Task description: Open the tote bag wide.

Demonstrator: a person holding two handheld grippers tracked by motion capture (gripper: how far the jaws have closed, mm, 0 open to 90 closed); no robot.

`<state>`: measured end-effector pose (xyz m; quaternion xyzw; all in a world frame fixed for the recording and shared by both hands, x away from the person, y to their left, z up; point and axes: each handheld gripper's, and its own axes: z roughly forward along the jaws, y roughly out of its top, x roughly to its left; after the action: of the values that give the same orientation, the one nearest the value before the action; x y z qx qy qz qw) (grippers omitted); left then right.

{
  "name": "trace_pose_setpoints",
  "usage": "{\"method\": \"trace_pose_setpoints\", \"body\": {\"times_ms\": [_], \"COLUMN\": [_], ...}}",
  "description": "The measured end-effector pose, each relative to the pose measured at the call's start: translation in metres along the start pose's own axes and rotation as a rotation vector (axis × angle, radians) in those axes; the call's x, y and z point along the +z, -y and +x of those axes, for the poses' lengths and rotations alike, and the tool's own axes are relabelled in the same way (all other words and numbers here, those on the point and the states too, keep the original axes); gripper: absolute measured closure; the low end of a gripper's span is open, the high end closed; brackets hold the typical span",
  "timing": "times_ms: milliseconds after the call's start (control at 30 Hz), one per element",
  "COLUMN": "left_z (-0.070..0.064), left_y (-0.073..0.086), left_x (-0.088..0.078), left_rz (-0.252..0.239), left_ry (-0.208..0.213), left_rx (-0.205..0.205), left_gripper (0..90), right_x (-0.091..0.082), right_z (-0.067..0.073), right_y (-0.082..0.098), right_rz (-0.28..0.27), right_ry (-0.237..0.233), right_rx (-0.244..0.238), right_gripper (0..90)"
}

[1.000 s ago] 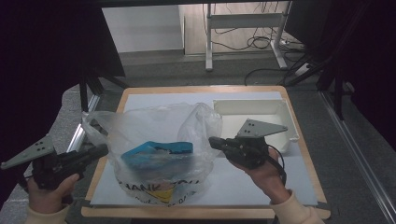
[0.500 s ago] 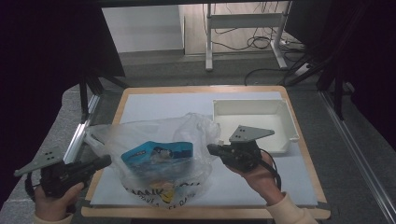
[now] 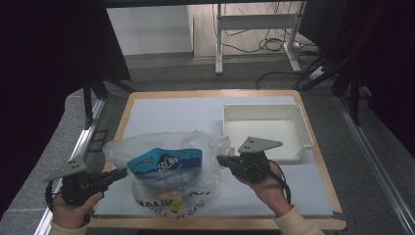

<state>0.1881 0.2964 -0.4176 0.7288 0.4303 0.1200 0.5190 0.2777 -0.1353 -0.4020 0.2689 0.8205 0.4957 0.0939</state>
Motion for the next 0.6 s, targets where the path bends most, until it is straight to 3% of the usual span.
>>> {"method": "trace_pose_setpoints", "body": {"times_ms": [600], "left_z": [0.006], "left_y": [0.02], "left_x": [0.029], "left_rz": [0.075], "left_ry": [-0.026], "left_rx": [-0.001], "left_gripper": [89.6], "right_x": [0.017], "right_z": [-0.005], "right_y": [0.031], "right_rz": [0.009], "right_ry": [-0.003], "right_rx": [0.037], "right_gripper": [87.2]}}
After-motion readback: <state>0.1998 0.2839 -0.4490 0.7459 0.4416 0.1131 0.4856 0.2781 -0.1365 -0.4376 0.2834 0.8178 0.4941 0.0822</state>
